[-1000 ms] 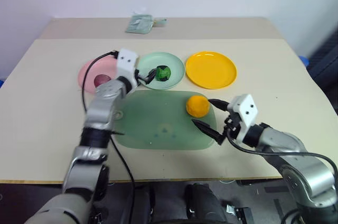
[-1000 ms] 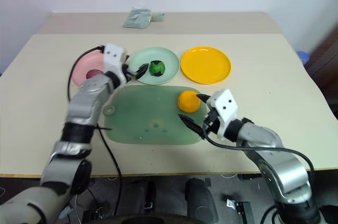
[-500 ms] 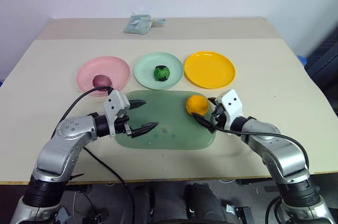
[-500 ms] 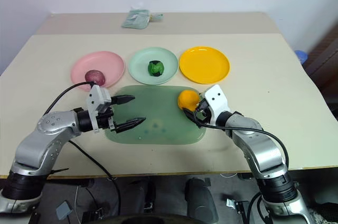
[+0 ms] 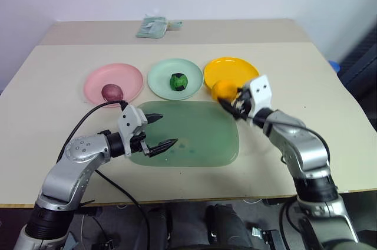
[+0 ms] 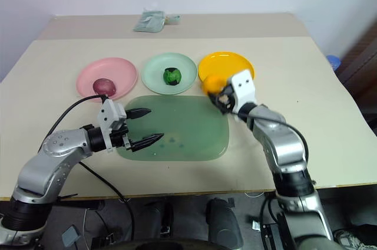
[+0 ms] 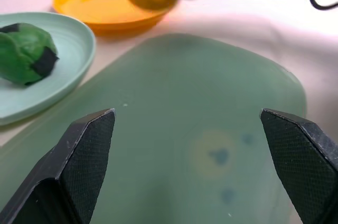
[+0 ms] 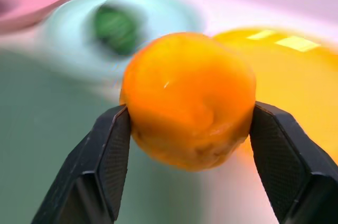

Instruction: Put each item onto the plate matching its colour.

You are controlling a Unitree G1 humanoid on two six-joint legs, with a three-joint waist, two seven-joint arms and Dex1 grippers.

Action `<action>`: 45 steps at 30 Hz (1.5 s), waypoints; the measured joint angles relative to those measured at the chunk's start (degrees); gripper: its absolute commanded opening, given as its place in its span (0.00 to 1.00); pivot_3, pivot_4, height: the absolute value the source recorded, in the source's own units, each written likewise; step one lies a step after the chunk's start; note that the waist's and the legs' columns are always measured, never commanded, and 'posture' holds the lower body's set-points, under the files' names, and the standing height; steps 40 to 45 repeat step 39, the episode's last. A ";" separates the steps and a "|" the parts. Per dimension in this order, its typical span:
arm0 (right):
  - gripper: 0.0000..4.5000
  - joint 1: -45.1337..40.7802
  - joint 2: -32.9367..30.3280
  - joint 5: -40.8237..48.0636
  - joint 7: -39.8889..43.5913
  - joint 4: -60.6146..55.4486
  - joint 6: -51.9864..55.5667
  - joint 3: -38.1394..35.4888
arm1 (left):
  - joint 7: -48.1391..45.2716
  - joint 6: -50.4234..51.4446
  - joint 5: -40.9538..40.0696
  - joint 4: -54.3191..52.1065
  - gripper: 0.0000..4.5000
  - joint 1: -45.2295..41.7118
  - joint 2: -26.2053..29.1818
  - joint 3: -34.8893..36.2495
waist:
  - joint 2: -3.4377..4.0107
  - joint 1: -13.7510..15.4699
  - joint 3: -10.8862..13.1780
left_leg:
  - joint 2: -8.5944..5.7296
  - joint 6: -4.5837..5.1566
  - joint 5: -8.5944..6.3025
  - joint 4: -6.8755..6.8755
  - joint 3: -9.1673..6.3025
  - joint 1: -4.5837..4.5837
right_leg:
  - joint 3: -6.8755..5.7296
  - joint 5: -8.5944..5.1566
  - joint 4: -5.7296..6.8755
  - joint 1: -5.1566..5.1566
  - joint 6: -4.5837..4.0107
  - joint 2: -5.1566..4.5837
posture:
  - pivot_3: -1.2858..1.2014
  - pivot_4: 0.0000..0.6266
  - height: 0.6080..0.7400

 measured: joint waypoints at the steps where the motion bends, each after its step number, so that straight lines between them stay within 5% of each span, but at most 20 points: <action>1: 0.64 -2.51 0.61 -1.12 -1.18 4.21 -1.05 -0.29 | 0.46 -0.01 0.13 0.03 1.00 -0.06 -0.41 -0.22 | 0.00 0.02 0.00 | 0.00 0.00 0.00 -0.01 0.01 0.00 | 0.00 0.00 0.00 0.00 0.00 0.00 | 0.52 0.24 0.95; 5: 1.00 -10.58 2.82 -3.23 -4.59 21.47 -5.86 -2.02 | 1.86 -0.01 0.26 -0.08 1.00 -0.56 -1.01 -0.84 | 0.01 -0.10 0.01 | 0.00 0.00 0.00 -0.03 0.07 -0.02 | 0.02 0.00 -0.01 -0.04 0.00 -0.01 | 0.52 0.24 0.95; 12: 1.00 -12.03 2.34 -4.86 -0.35 27.36 -15.88 -2.30 | 5.24 -0.23 1.47 -0.45 1.00 0.35 -1.59 -0.37 | 0.07 -0.22 0.04 | 0.03 0.00 0.00 -0.07 0.08 -0.03 | 0.04 0.00 -0.03 -0.06 0.01 -0.02 | 0.52 0.24 0.95; 18: 1.00 5.56 -7.85 0.08 16.87 4.45 -16.79 -1.32 | 12.18 -5.26 5.48 5.63 1.00 1.27 -1.23 8.48 | 0.07 0.18 0.04 | 0.02 0.04 -0.02 -0.07 0.04 -0.04 | 0.01 0.00 -0.07 -0.02 0.01 -0.08 | 0.52 0.24 0.95; 23: 1.00 19.47 -17.51 8.63 27.46 -8.70 -10.57 -7.34 | 11.79 -9.02 6.47 11.12 1.00 7.36 2.02 15.29 | 0.09 -0.31 0.05 | 0.11 0.05 -0.04 -0.08 0.11 0.05 | 0.02 0.00 -0.06 -0.01 0.00 -0.07 | 0.52 0.24 0.95; 29: 1.00 28.54 -20.14 13.39 30.20 -14.11 -6.77 -13.40 | 7.05 -12.39 6.44 14.89 1.00 12.99 4.95 17.84 | 0.08 0.10 0.04 | 0.15 0.03 -0.04 -0.07 0.12 0.07 | 0.02 -0.06 -0.08 0.01 -0.22 -0.10 | 0.52 0.24 0.95; 45: 1.00 29.02 -19.92 15.27 29.44 -16.17 -5.89 -14.82 | 5.97 -13.28 4.94 15.04 1.00 12.63 4.73 18.45 | 0.08 0.13 0.04 | 0.17 0.03 -0.04 -0.08 0.11 0.05 | 0.05 -0.05 -0.10 -0.01 -0.25 -0.24 | 0.52 0.24 0.95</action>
